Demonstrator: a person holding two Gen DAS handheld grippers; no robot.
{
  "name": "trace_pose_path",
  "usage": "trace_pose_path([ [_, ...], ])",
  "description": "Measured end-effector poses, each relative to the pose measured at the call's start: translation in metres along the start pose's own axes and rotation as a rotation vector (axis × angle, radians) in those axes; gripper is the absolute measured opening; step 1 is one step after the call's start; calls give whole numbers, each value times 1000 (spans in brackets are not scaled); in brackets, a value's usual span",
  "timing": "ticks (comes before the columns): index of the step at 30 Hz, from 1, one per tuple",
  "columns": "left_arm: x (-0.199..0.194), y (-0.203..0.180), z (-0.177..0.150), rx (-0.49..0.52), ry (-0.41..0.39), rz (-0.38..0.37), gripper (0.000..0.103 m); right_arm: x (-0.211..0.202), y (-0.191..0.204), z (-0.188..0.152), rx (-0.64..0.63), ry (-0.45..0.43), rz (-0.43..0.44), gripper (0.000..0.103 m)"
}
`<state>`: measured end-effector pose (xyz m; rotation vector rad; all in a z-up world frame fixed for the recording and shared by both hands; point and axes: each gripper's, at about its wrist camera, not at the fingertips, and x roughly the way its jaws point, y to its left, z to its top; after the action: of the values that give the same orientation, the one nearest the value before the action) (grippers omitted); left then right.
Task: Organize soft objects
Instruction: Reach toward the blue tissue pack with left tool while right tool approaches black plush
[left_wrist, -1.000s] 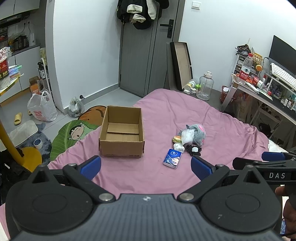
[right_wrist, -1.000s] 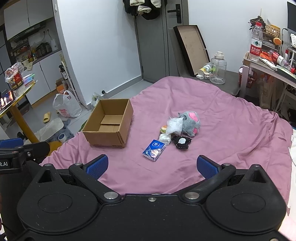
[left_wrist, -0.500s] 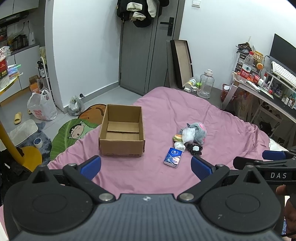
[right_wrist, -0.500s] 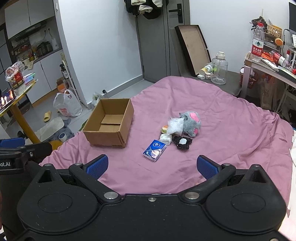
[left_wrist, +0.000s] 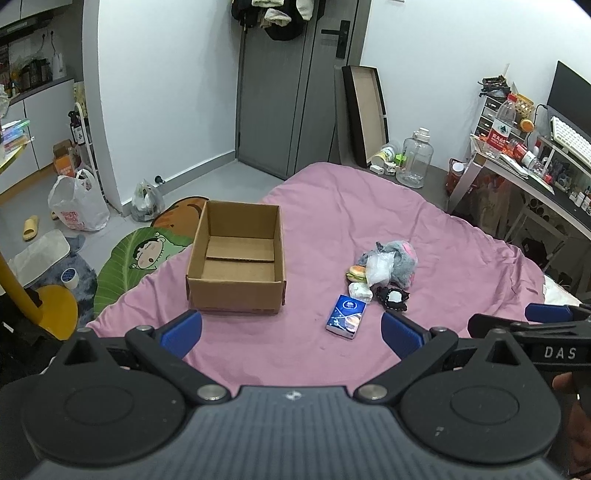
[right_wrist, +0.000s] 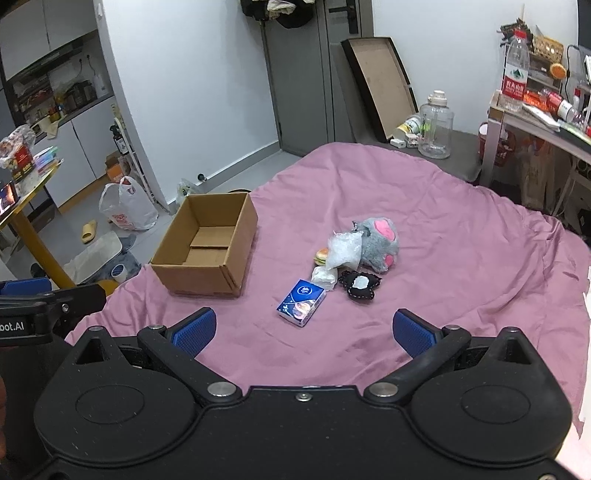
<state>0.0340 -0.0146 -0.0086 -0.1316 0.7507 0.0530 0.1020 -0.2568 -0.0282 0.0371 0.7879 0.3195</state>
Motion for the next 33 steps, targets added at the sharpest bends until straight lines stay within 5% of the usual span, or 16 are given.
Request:
trace_pose_path([
  [33, 120, -41, 31, 6, 88, 1, 100, 114, -91, 25, 238, 126, 48, 99],
])
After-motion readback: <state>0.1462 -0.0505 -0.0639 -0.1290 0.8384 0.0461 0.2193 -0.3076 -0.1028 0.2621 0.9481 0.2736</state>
